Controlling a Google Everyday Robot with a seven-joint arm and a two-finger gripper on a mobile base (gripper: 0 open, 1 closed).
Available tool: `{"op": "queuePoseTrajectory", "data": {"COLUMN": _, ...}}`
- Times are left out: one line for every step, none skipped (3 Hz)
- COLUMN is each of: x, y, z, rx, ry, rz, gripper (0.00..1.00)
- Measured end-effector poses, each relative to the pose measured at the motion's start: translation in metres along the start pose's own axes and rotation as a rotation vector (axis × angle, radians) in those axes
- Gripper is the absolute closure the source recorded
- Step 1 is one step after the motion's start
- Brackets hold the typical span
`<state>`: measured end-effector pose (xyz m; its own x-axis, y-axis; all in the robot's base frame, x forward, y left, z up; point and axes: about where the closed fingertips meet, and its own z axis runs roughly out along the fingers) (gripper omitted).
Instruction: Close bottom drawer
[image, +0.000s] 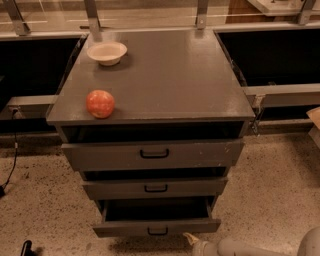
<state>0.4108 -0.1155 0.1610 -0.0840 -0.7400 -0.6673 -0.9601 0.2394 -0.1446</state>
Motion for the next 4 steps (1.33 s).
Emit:
{"op": "queuePoseTrajectory", "data": {"x": 0.001, "y": -0.016, "z": 0.013, "rx": 0.001, "ry": -0.003, "rz": -0.011, "gripper": 0.48}}
{"op": "queuePoseTrajectory", "data": {"x": 0.004, "y": -0.034, "z": 0.021, "rx": 0.020, "ry": -0.017, "rz": -0.001, "gripper": 0.36}}
{"op": "queuePoseTrajectory", "data": {"x": 0.005, "y": -0.053, "z": 0.032, "rx": 0.045, "ry": -0.036, "rz": 0.005, "gripper": 0.12}}
{"op": "queuePoseTrajectory", "data": {"x": 0.005, "y": -0.052, "z": 0.032, "rx": 0.045, "ry": -0.037, "rz": 0.005, "gripper": 0.00}}
